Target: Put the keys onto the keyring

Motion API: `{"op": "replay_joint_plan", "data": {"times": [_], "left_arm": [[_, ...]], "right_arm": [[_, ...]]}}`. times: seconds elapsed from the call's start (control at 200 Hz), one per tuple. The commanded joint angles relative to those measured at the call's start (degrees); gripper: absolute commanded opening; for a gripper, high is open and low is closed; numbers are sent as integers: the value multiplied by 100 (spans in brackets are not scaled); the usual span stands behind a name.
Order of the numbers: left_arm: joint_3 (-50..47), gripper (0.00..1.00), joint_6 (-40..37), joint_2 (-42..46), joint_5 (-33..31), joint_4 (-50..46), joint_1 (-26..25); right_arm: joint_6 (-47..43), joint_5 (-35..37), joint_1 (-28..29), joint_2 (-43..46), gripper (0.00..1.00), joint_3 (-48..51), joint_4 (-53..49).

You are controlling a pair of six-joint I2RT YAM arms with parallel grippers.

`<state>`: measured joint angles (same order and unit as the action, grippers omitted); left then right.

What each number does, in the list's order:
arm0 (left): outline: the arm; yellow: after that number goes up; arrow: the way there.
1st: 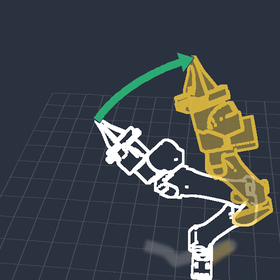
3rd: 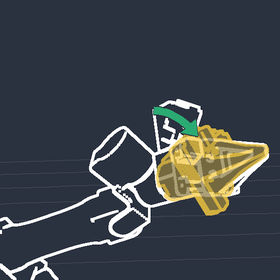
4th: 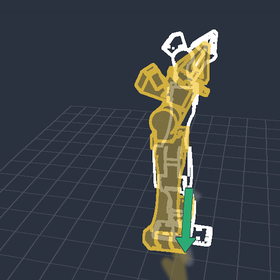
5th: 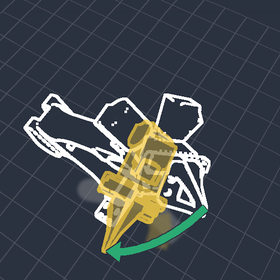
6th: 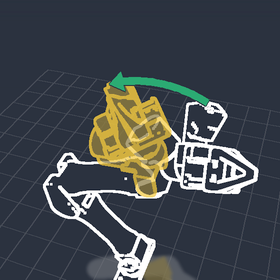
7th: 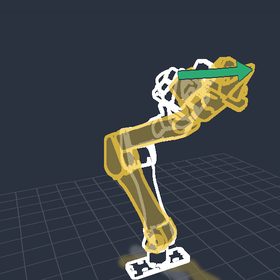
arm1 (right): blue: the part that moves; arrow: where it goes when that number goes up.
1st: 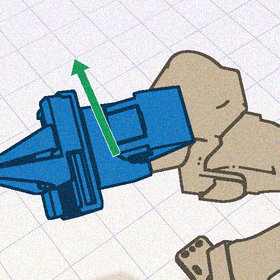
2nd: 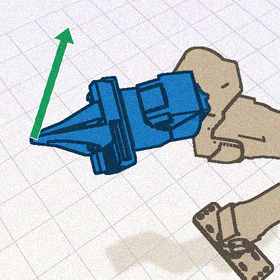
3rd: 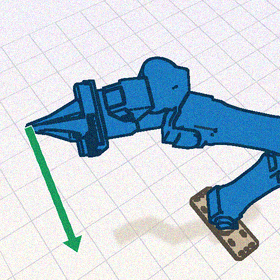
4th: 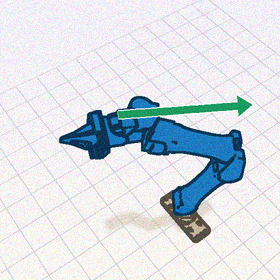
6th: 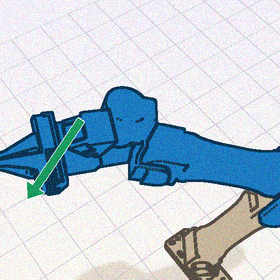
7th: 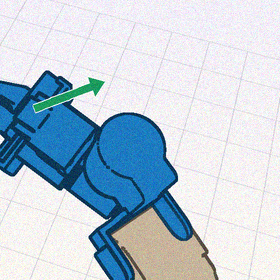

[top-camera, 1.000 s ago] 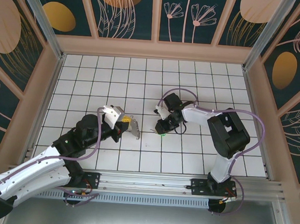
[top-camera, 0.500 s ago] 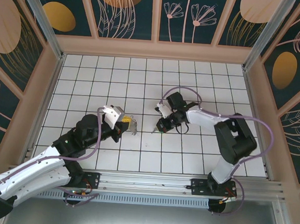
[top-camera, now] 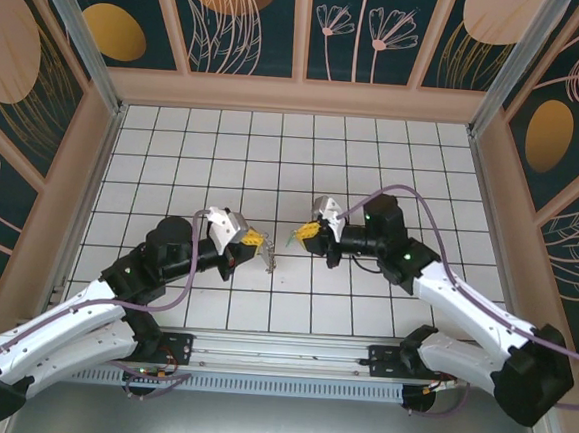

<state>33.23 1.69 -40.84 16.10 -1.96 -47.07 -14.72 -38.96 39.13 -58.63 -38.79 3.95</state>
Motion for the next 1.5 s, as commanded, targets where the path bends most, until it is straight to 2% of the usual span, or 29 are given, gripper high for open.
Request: {"op": "replay_joint_plan", "data": {"times": [0.0,0.155,0.38,0.656,1.116,1.491], "left_arm": [[353,0,-488,-17,724,257,-32],[642,0,-828,-265,1163,-109,-32],[804,0,-1077,-486,1432,-253,-35],[775,0,-1104,-461,1529,-226,-37],[781,0,-1113,-495,1632,-226,-37],[781,0,-1122,-505,1667,-223,-36]], "right_arm": [[-105,-395,50,350,0,178,821],[-115,-742,59,535,0,205,1009],[-150,-1273,80,556,0,120,870],[-273,-1452,227,426,0,-49,477],[-232,-1788,279,215,0,-155,568],[-200,-1773,270,203,0,-160,631]]}}
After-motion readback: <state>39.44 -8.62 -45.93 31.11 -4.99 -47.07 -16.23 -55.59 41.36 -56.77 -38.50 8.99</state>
